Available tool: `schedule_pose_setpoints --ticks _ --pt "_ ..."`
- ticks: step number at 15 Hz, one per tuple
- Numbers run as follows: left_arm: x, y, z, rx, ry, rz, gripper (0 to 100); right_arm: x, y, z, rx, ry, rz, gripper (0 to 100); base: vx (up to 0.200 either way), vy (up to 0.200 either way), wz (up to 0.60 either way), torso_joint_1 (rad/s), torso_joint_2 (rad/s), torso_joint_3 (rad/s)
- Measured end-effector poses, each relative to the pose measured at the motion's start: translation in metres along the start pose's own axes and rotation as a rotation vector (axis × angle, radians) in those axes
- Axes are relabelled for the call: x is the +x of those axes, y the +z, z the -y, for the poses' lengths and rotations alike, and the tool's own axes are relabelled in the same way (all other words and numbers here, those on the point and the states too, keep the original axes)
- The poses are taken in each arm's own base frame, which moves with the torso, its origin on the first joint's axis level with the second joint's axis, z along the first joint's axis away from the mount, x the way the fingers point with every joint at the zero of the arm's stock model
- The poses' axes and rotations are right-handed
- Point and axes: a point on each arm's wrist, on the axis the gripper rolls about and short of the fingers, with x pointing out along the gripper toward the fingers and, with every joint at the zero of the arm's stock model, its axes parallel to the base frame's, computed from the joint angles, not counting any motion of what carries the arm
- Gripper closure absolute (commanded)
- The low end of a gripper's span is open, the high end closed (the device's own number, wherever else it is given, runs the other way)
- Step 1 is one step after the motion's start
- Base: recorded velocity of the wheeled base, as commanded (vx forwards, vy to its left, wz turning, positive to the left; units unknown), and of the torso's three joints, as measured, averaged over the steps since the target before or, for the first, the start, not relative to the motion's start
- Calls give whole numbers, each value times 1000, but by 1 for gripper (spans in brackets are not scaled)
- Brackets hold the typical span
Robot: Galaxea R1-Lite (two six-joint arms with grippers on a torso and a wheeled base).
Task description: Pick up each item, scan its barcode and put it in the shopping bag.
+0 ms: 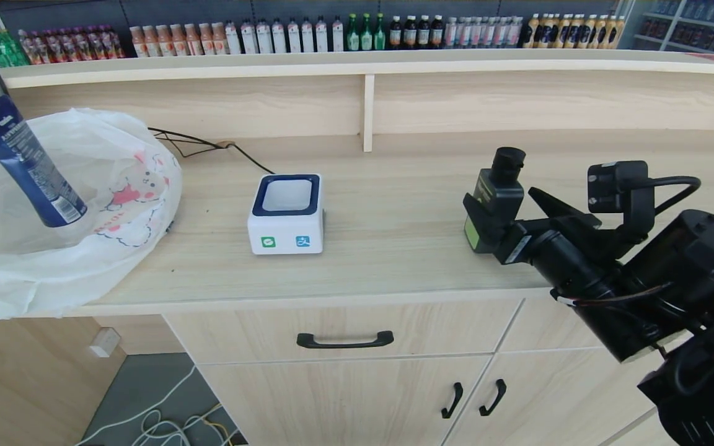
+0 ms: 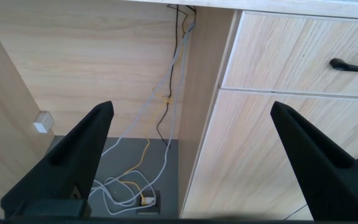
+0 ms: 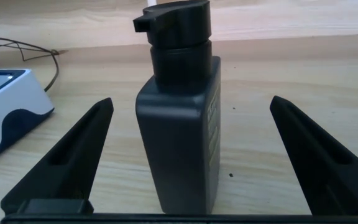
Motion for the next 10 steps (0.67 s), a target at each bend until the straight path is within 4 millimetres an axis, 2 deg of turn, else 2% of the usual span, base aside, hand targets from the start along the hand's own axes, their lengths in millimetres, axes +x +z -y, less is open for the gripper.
schedule_pose_setpoints --ticks 10 --pt "0 0 0 0 0 0 0 24 -17 3 -1 -31 -10 0 0 0 0 0 0 0"
